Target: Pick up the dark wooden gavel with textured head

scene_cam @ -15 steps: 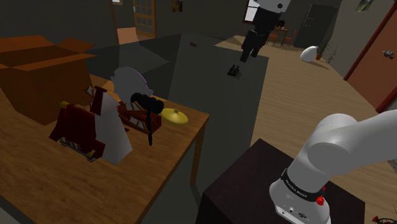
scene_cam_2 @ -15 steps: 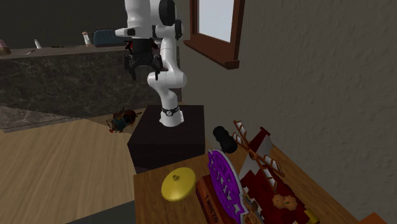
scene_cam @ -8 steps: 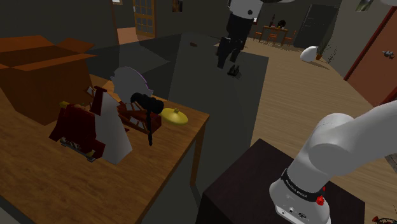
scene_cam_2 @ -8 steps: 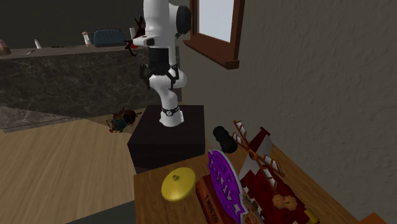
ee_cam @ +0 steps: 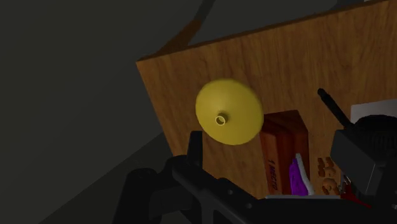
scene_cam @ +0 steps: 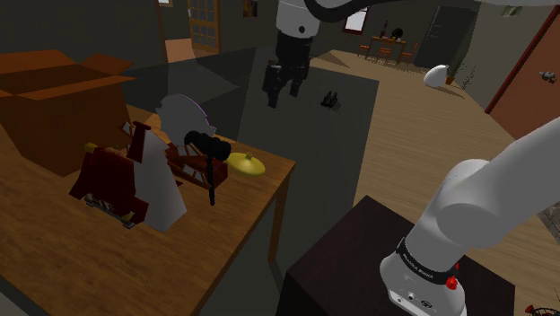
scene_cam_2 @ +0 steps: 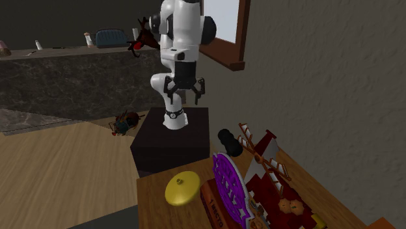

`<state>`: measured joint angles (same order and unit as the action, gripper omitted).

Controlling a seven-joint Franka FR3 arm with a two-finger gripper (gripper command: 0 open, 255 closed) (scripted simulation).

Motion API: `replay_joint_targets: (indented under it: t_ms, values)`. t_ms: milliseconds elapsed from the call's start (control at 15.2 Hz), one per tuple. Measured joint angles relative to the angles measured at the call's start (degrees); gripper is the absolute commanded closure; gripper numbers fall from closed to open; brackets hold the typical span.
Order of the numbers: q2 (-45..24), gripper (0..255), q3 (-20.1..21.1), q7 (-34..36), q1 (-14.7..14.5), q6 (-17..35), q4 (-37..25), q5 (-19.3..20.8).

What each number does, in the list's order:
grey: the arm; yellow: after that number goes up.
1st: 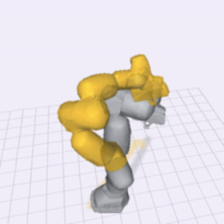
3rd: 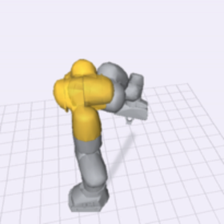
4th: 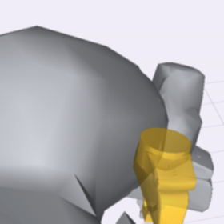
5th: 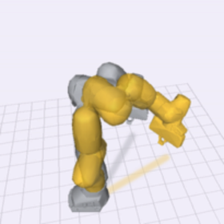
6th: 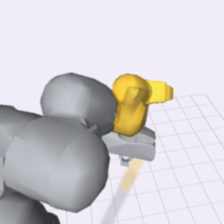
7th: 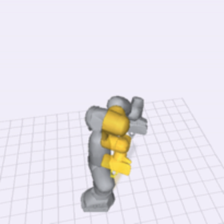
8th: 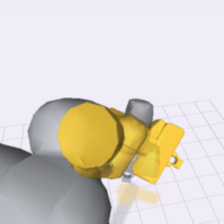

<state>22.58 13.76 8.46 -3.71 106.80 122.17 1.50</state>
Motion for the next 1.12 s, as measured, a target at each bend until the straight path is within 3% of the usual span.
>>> replay_joint_targets:
  t_ms: [660, 1122]
  values:
    - [-19.6, 0, 8.8, 12.2, -2.2, 1.8, -14.0, 7.3]
    - [-35.6, 0, 11.7, 20.3, -7.0, -0.4, -27.8, 15.4]
